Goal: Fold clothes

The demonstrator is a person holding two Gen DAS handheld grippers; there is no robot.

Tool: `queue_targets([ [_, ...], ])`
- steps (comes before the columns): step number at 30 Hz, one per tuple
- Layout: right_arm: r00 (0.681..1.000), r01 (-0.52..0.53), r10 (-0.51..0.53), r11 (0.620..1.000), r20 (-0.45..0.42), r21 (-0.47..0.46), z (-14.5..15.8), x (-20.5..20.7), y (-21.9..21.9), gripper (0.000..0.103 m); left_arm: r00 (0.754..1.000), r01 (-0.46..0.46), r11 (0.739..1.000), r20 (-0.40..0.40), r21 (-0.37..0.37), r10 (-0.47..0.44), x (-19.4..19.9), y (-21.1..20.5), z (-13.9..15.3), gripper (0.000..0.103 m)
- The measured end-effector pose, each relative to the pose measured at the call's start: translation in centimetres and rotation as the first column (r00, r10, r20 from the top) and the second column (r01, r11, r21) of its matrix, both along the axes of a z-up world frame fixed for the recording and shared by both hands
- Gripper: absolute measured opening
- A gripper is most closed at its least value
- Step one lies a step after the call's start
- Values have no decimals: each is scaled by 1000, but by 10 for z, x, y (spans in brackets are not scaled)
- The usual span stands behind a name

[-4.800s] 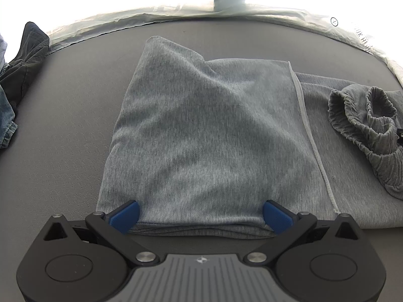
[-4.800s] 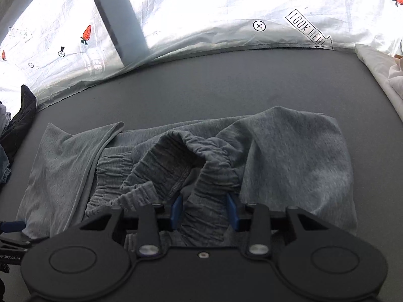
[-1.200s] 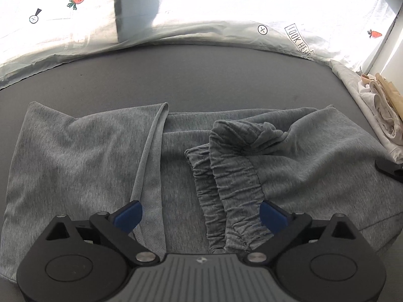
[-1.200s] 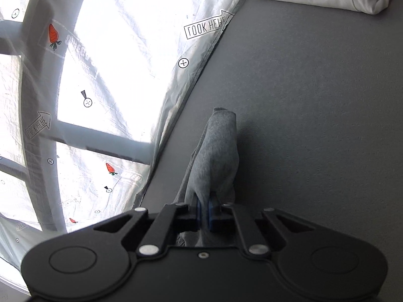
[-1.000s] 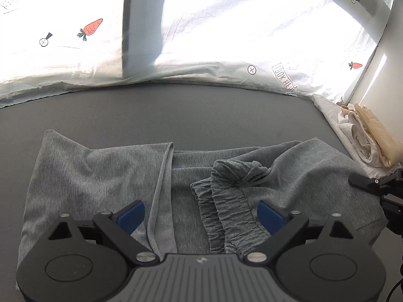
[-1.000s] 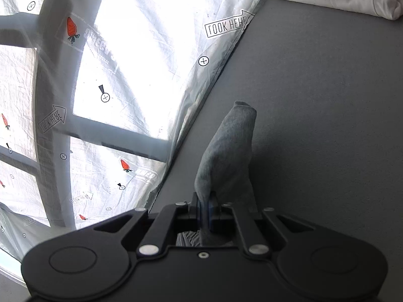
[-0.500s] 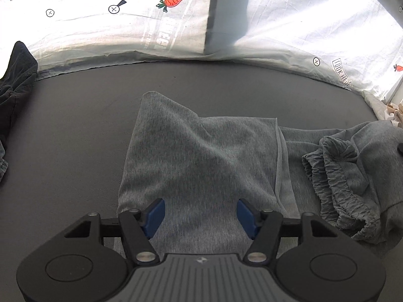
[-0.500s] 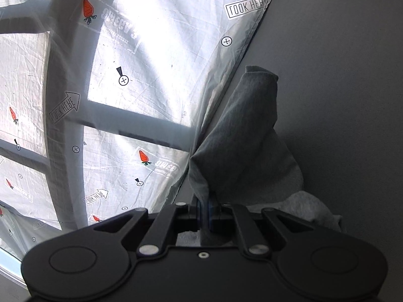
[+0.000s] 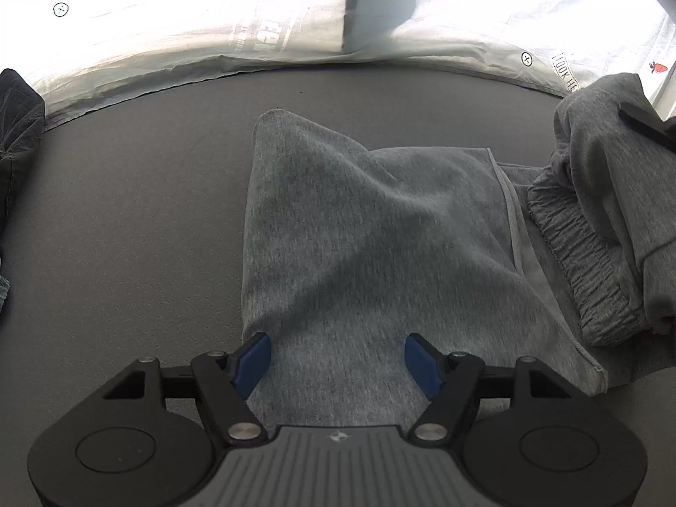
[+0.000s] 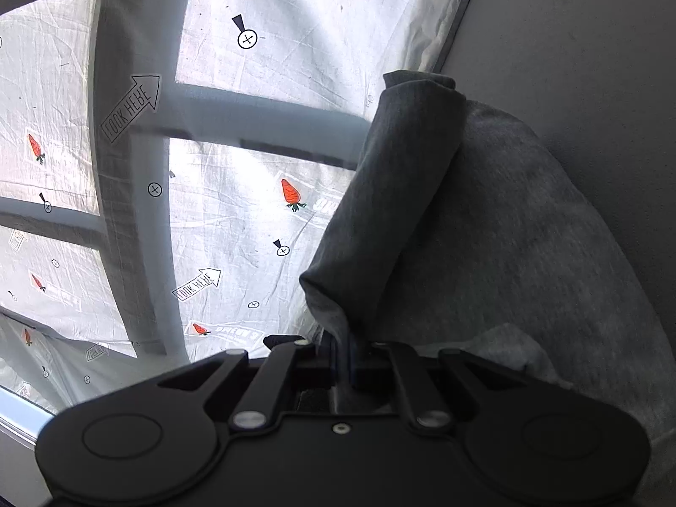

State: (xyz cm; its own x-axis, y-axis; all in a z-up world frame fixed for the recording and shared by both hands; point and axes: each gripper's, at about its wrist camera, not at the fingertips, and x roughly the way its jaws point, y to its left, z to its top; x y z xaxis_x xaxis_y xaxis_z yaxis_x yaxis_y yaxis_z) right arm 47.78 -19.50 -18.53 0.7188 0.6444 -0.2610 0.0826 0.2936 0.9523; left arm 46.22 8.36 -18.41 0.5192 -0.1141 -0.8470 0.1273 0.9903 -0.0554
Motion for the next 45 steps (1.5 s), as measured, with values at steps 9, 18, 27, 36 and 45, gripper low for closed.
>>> queue_targets([
  [9,981,-185,185,983,-57,10,-11,30,73,6,998,-58,996,-32,-65,56,-6,22,0,79],
  [18,944,-247,259,966,-205,81,-50,35,105,38,976,-217,971,-49,-97,213,-13,65,0,79],
  [27,970,-235,228,969,-85,-82,-8,35,81,66,961,-276,941,-22,-197,277,-23,86,16,79],
  [36,993,-97,112,685,-27,-722,45,-9,42,94,971,-231,866,-47,-444,235,0,71,29,79],
  [45,991,-114,25,643,-128,-758,16,-30,13,94,981,-189,870,-129,-455,146,14,47,13,52],
])
